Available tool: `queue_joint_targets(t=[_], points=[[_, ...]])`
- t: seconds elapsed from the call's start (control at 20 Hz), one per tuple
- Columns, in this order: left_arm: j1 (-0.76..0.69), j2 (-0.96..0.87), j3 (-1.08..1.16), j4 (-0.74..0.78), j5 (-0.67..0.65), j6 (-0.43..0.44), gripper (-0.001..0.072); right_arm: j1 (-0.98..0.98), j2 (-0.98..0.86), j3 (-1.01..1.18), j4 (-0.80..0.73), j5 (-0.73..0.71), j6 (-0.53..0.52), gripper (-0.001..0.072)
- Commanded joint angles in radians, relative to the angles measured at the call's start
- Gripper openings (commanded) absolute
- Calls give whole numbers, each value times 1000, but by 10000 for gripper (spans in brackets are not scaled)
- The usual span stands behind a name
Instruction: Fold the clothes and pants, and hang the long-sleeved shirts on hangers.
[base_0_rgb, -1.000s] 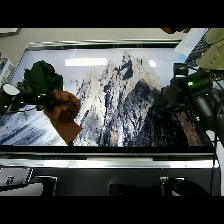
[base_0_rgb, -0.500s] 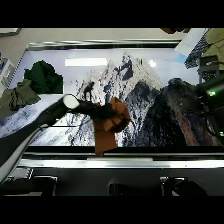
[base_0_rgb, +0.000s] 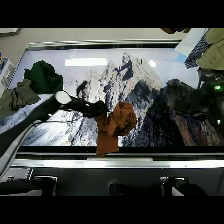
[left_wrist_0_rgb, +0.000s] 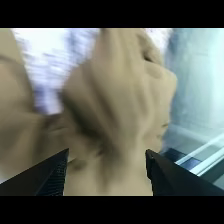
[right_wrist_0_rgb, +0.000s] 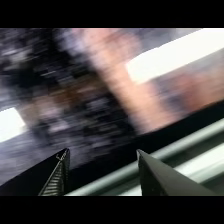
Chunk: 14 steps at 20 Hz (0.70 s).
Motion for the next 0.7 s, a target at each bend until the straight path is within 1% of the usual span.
queue_joint_targets(t=[0.0, 0.05, 0.1, 0.2, 0.3, 0.4, 0.6, 0.65], points=[[177, 135, -1, 205, -240, 31, 558, -270, -125, -11, 687, 175, -195, 497], [210, 169, -8, 246, -272, 32, 558, -301, -175, -11, 793, 204, -288, 489], [241, 203, -22, 270, -290, 32, 558, -300, -230, -11, 845, 220, -364, 489], [284, 246, -53, 275, -300, 43, 555, -257, -346, -12, 898, 224, -459, 490], [303, 261, -79, 275, -319, 42, 535, -199, -461, -11, 938, 241, -532, 495], [302, 261, -97, 275, -343, 43, 535, -150, -543, -11, 986, 283, -573, 495], [301, 260, -114, 275, -344, 42, 535, -71, -624, -11, 1001, 394, -578, 475], [301, 260, -114, 275, -343, 42, 535, -57, -636, -11, 1000, 412, -578, 421]])
